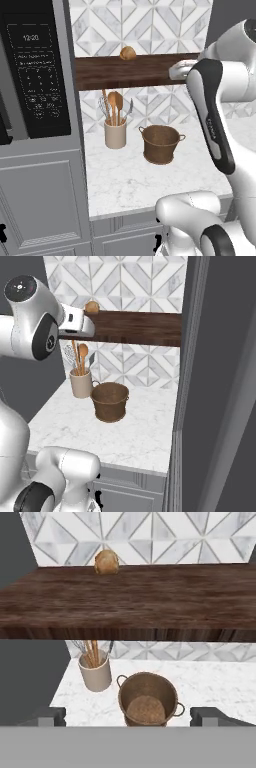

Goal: Open the cabinet, pick up the bread from the cabinet and place it in the basket. Then move the basket to the dining counter.

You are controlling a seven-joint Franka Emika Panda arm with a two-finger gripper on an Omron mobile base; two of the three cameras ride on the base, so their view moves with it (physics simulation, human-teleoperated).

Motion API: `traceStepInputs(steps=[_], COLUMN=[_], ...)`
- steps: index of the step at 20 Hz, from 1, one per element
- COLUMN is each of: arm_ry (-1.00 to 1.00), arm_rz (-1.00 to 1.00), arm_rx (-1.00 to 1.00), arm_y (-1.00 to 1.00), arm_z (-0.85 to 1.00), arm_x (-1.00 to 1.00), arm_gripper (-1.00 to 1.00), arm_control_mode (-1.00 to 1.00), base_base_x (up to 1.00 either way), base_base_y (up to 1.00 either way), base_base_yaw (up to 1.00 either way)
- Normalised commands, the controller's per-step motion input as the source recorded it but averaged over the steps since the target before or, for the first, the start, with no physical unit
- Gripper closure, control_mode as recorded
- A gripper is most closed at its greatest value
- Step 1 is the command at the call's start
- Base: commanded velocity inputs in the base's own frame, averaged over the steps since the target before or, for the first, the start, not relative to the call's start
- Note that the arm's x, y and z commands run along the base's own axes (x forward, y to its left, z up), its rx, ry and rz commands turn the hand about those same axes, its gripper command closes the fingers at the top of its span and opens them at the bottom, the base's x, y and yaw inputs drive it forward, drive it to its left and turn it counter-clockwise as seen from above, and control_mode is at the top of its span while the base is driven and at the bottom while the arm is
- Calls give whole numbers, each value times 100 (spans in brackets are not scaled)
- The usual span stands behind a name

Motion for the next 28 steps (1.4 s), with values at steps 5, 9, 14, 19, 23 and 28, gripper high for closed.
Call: traceStepInputs(steps=[5, 9, 14, 19, 23, 28], arm_ry=[-4, 0, 0, 0, 0, 0], arm_rz=[0, 0, 0, 0, 0, 0], arm_rx=[0, -1, 0, 0, 0, 0], arm_y=[22, 20, 24, 21, 6, 2], arm_z=[51, 8, 0, 0, -1, -9], arm_x=[43, 53, 54, 64, 60, 61], arm_gripper=[-100, -100, -100, -100, -100, -100], arm_control_mode=[-100, -100, -100, -100, -100, -100], base_base_x=[0, 0, 0, 0, 0, 0], base_base_y=[0, 0, 0, 0, 0, 0], base_base_yaw=[0, 0, 0, 0, 0, 0])
